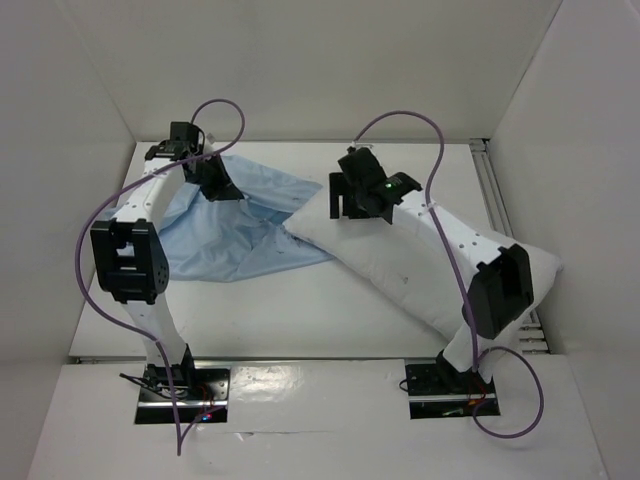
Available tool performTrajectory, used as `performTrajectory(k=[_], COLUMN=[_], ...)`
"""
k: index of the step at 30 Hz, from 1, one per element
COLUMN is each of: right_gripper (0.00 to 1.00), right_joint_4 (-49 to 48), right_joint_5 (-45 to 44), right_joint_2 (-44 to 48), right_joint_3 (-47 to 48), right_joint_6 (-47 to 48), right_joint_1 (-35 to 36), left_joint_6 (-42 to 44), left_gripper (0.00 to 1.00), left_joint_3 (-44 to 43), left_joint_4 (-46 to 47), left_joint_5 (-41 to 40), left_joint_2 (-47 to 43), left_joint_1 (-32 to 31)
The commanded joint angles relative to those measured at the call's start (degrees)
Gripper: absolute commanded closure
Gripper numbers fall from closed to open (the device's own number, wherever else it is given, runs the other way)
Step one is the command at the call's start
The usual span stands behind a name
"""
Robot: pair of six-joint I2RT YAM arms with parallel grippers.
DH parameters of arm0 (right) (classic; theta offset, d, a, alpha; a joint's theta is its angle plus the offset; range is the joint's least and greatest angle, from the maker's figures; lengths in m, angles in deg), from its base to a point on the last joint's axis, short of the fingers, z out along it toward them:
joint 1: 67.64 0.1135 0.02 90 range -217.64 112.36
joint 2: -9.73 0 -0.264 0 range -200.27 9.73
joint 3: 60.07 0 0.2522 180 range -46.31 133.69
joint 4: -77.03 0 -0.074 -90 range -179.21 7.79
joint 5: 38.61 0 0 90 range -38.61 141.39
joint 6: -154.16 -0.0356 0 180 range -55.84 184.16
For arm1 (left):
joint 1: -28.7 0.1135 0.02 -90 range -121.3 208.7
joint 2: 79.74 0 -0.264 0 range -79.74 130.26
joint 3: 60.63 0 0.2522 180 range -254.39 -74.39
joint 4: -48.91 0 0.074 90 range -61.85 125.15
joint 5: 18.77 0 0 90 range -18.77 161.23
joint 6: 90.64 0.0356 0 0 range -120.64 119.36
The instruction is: Put the pillow into the pillowcase
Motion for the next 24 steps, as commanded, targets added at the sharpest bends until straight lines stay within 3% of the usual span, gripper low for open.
performTrajectory(k=[1,2,3,5,9,13,17,24], right_gripper=[0.26,0.38,0.67,1.0,1.0,1.0,1.0,1.0], right_joint_4=[-5.0,-5.8,-7.1,-7.1,-6.6,-6.6,-4.7,-2.4], right_joint_5=[-0.2,1.5,2.7,3.5,2.8,6.3,14.9,31.6], right_joint_2=[-1.2,-1.2,-1.2,0.3,6.9,20.3,28.7,32.2], right_joint_3=[-0.6,-1.7,-3.8,-5.3,-8.0,-11.8,-13.1,-16.4], right_joint_6=[-1.0,-1.0,-1.0,-1.0,0.4,3.7,9.4,15.5], right_joint_1=[-2.0,-2.6,-3.5,-4.2,-4.2,-6.5,-8.2,-8.2], left_joint_6=[-0.1,-0.1,-0.1,-0.1,0.4,0.4,1.0,1.0], left_gripper=[1.0,1.0,1.0,1.0,1.0,1.0,1.0,1.0], left_joint_3=[-3.0,-3.0,-3.0,-3.0,-3.0,-5.0,-6.6,-7.2], left_joint_4=[-0.8,-0.8,-0.8,-1.3,-1.8,-2.9,-3.5,-3.5], left_joint_5=[-0.1,0.7,0.7,0.7,1.3,1.8,1.8,2.8], left_joint_2=[-4.0,-4.5,-5.0,-5.6,-6.7,-7.2,-7.8,-7.8], left_joint_1=[0.4,0.4,0.4,0.4,0.4,0.4,0.4,-0.1])
